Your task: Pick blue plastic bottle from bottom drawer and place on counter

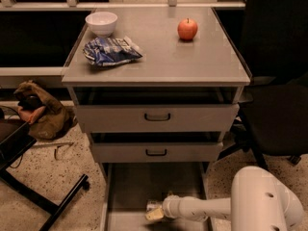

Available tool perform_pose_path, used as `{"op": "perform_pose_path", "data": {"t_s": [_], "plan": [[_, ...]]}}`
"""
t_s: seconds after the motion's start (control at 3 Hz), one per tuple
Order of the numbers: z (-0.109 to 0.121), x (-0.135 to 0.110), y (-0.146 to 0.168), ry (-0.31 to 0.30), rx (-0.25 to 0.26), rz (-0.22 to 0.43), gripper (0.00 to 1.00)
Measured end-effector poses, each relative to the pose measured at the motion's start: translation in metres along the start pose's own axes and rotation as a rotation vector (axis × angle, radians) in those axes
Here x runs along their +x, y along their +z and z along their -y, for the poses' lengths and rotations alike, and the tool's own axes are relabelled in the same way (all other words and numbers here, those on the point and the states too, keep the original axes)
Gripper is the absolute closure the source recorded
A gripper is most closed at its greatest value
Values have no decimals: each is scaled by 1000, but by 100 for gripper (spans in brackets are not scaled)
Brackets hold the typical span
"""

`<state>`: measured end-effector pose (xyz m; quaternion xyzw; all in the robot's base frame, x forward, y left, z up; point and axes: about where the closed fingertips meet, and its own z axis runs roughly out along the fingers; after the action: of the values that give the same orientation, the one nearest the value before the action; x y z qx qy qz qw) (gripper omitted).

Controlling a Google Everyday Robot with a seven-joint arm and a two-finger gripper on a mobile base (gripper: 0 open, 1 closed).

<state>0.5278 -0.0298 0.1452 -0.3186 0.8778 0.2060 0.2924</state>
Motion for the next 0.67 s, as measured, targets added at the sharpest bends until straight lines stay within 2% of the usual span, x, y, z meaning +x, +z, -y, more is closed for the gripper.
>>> {"op": "perform_pose_path", "data": {"t_s": [0.33, 0.67], "plan": [[4, 3, 7, -5, 7, 11, 19], [4, 3, 7, -5, 7, 11, 42]]}}
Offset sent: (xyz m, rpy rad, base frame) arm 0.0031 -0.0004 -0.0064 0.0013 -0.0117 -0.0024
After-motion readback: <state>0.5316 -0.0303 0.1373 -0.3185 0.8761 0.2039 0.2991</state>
